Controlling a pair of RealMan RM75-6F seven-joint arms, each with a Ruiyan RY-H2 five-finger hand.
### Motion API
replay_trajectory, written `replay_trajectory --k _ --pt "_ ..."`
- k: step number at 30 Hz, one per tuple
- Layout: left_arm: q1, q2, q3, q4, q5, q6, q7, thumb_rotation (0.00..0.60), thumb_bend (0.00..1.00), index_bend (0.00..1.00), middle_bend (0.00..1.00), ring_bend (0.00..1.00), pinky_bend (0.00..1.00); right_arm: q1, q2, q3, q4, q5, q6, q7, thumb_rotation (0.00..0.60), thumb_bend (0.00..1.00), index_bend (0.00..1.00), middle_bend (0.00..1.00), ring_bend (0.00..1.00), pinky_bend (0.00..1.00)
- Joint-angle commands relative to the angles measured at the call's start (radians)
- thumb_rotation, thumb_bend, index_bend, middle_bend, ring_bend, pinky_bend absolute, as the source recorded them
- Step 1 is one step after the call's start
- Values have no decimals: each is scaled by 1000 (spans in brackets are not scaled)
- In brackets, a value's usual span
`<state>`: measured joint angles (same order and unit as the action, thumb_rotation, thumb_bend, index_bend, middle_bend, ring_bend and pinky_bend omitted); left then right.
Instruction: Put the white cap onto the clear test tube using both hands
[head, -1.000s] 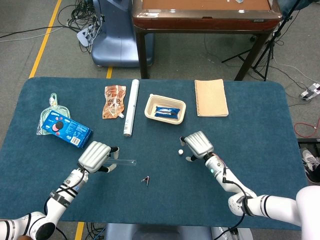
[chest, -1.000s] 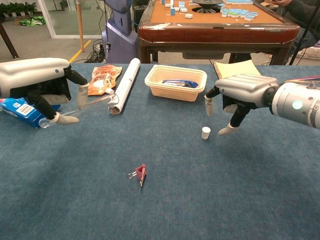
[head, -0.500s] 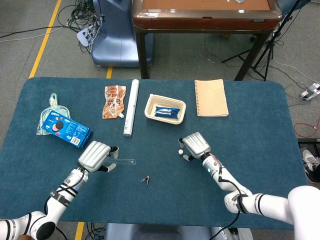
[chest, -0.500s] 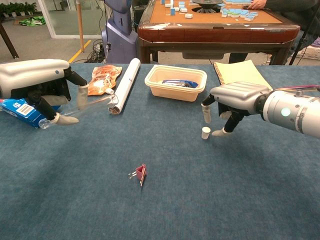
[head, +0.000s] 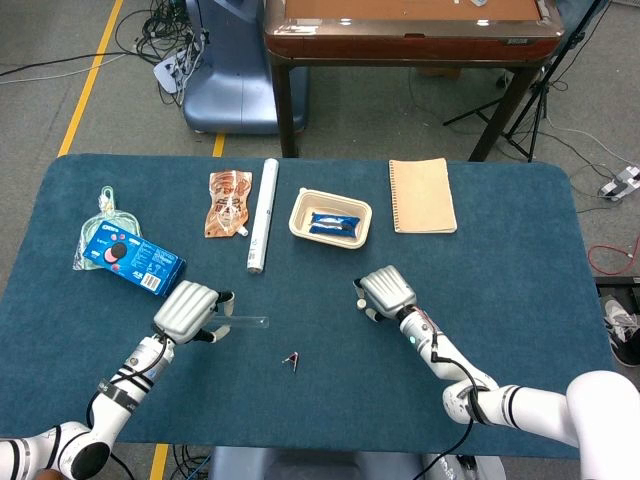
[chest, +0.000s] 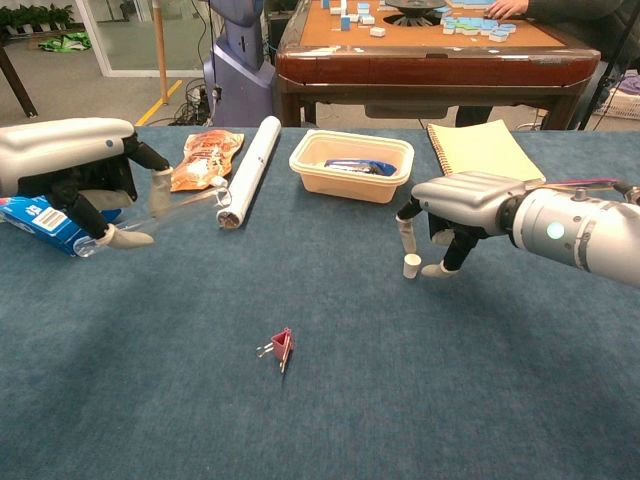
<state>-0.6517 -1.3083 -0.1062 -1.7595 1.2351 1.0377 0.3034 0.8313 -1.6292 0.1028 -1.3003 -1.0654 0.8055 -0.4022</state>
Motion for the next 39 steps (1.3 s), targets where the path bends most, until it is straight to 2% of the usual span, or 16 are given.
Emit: replay_trajectory --k 1,16,30,34,39 --pt "0 1 0 1 -1 -1 -1 600 219 615 1000 1000 1000 1 -2 1 2 2 -2 -3 590 284 491 1000 1000 1000" --pt "3 5 0 5 0 0 -9 600 219 616 1000 1000 1000 10 -12 11 7 16 -14 -11 600 285 498 1000 1000 1000" --pt "4 8 -3 11 0 -1 -14 600 218 617 1000 1000 1000 12 -15 13 5 29 -13 -22 600 326 572 1000 1000 1000" --pt "-2 9 -14 23 -13 -15 -35 600 219 619 1000 1000 1000 3 23 34 -50 0 17 18 600 351 602 1000 1000 1000" --pt "-18 13 -43 26 -32 -43 -93 600 219 622 1000 1000 1000 -17 141 80 -210 -65 64 106 600 392 635 1000 1000 1000"
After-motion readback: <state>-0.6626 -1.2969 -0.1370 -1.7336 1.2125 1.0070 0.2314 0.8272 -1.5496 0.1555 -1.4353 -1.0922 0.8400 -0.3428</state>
